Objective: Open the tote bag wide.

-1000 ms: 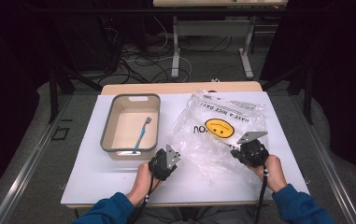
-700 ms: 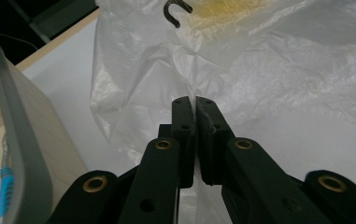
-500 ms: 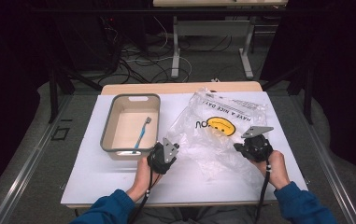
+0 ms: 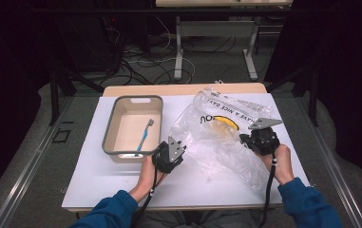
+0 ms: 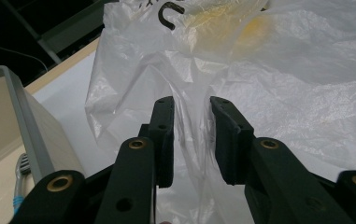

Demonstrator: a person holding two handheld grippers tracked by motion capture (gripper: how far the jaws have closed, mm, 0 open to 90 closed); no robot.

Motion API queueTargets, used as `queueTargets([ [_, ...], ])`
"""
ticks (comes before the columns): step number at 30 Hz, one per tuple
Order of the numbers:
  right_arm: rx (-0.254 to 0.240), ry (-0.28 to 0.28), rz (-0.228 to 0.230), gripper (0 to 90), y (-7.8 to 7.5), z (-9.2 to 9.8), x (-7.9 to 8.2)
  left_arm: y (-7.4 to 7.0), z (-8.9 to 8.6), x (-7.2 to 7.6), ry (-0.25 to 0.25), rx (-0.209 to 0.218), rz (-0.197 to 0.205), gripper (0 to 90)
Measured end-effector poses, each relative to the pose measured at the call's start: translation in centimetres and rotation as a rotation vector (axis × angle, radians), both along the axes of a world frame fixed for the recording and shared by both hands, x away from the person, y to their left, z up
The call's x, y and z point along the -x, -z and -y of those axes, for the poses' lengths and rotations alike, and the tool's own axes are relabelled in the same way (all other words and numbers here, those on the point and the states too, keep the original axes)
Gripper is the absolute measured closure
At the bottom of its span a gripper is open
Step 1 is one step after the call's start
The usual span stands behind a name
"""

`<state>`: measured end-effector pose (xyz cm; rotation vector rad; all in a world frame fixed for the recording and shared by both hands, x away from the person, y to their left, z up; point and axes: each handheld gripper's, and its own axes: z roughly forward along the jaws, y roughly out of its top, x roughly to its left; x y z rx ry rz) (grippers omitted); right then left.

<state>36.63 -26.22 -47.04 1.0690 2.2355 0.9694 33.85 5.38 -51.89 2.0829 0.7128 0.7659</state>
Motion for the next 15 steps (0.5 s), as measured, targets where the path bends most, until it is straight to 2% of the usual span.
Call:
queueTargets([
  [1, 0.0, 0.0, 0.0, 90.0, 0.0, 0.0, 0.0, 0.0, 0.0, 0.0, -0.004, 0.002, -0.008, 71.3],
  [2, -0.002, 0.002, 0.018, 90.0, -0.2, 0.2, -0.1, 0.0, 0.0, -0.1, 0.0, 0.0, 0.0, 69.9],
  [5, -0.008, 0.01, 0.014, 90.0, -0.4, 0.3, -0.2, 0.1, 0.1, -0.2, 0.01, -0.009, -0.004, 67.4],
  [11, 0.002, 0.053, 0.036, 90.0, -0.5, 0.5, -0.8, 0.0, 0.5, -0.4, 0.02, -0.022, -0.018, 60.8],
  [14, 0.001, 0.061, 0.022, 90.0, -0.1, 0.6, -1.2, -0.1, 0.7, -0.3, 0.027, -0.018, -0.002, 58.3],
  [15, -0.003, 0.053, 0.018, 90.0, 0.0, 0.7, -1.2, -0.3, 0.7, -0.2, 0.034, -0.016, -0.013, 58.1],
])
